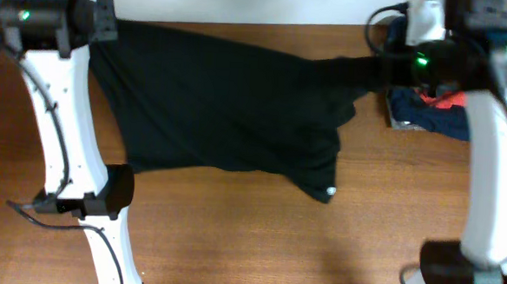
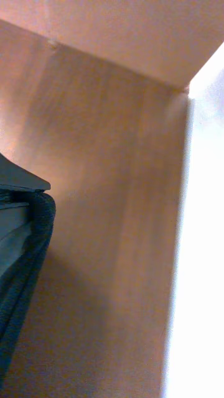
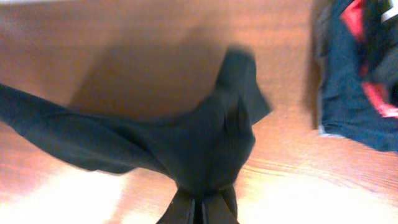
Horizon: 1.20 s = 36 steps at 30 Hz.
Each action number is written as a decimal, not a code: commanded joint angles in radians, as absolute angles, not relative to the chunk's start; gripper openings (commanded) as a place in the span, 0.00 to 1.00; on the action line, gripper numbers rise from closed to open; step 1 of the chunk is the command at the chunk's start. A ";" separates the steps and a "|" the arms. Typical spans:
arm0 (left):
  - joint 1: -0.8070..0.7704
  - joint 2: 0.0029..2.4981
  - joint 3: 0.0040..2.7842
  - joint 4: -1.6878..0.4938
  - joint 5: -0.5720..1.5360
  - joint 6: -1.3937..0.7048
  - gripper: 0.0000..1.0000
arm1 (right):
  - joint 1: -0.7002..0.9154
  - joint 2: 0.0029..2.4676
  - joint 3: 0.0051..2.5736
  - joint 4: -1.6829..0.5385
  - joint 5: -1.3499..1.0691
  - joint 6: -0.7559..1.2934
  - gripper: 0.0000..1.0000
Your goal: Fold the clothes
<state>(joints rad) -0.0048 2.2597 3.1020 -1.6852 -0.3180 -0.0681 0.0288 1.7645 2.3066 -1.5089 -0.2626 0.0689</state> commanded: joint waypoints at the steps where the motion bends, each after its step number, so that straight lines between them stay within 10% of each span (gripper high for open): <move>1: -0.010 2.178 3.138 -1.687 -0.337 -0.055 0.01 | -0.018 1.649 2.325 -1.525 -0.245 0.056 0.04; 22: -0.052 1.565 3.041 -1.687 -0.337 -0.052 0.01 | -0.087 1.172 2.352 -1.627 -0.163 0.057 0.04; 36: -0.052 1.580 2.718 -1.687 -0.337 -0.060 0.01 | -0.085 1.322 2.374 -1.674 -0.149 0.033 0.04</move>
<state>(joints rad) -0.0551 1.5463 2.7754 -1.6932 -0.3031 -0.0681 -0.0727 1.2442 2.3730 -1.6688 -0.1986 0.0490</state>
